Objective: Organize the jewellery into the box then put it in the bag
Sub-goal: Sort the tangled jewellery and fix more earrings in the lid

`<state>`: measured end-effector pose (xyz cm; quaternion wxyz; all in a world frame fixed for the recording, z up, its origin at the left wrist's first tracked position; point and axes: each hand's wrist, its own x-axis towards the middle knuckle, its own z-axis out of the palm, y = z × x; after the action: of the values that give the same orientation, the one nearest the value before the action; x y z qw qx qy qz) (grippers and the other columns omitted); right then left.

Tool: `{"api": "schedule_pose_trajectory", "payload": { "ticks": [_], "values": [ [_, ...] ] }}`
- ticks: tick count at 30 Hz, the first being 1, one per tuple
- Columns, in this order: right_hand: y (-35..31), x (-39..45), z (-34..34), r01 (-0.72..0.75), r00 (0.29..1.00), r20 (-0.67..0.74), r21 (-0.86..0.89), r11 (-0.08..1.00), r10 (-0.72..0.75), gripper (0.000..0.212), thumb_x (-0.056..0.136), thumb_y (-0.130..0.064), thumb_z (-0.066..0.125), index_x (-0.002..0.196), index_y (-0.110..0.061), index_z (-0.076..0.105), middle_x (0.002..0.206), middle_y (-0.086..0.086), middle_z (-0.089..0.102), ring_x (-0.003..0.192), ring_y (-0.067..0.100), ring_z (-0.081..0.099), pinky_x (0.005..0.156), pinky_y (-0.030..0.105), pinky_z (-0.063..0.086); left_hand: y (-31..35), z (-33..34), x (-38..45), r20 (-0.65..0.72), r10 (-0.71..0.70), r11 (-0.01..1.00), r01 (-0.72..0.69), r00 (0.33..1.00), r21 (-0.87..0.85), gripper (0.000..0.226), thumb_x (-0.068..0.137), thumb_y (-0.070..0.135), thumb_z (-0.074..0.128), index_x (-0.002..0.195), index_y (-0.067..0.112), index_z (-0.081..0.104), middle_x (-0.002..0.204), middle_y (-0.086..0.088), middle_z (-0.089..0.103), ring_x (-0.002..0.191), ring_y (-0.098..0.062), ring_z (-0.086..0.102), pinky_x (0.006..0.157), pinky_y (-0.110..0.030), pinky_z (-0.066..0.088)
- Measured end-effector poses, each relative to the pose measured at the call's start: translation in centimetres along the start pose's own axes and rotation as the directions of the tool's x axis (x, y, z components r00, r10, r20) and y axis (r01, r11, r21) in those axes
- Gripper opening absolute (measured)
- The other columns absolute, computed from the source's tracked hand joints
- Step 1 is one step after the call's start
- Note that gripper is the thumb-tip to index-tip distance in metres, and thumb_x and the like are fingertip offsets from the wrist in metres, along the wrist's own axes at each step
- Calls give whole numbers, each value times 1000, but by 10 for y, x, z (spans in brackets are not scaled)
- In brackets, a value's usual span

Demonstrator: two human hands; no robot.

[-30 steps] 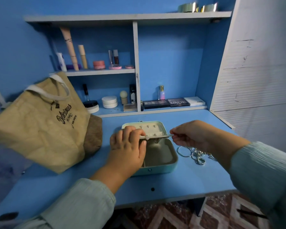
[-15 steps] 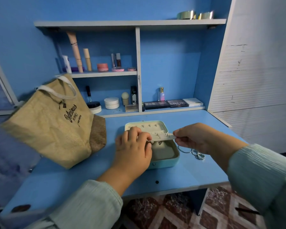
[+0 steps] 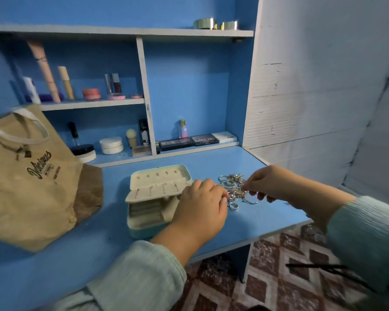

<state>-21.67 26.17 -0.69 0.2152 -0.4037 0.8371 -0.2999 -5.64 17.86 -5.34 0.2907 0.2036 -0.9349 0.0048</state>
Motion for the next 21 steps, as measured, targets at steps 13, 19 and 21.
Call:
{"api": "schedule_pose_trajectory", "payload": {
  "ticks": [13,19,21],
  "values": [
    [85,3,-32,-65,990,-140,-338,939,18,30,88,-9,54,115,-16,63,109,2,62,87,18,56,79,26,48,31,68,46,314,-91,996,85,945,34,40,96,36,40,136,33,40,136,9,38,126,-17,32,105,-31,25],
    [105,9,-29,-61,992,-120,-329,942,23,31,87,-12,58,118,-14,62,114,2,63,103,18,58,86,22,43,34,81,56,305,-73,996,52,950,74,30,95,42,39,121,37,54,130,15,40,124,-13,31,99,-32,18],
    [107,12,-27,-43,991,-134,-336,941,-2,30,88,-15,60,118,-16,63,112,1,61,101,17,56,81,19,40,33,84,54,289,-96,994,79,952,71,29,95,44,38,117,39,56,127,18,41,122,-11,31,95,-31,14]
  ]
}}
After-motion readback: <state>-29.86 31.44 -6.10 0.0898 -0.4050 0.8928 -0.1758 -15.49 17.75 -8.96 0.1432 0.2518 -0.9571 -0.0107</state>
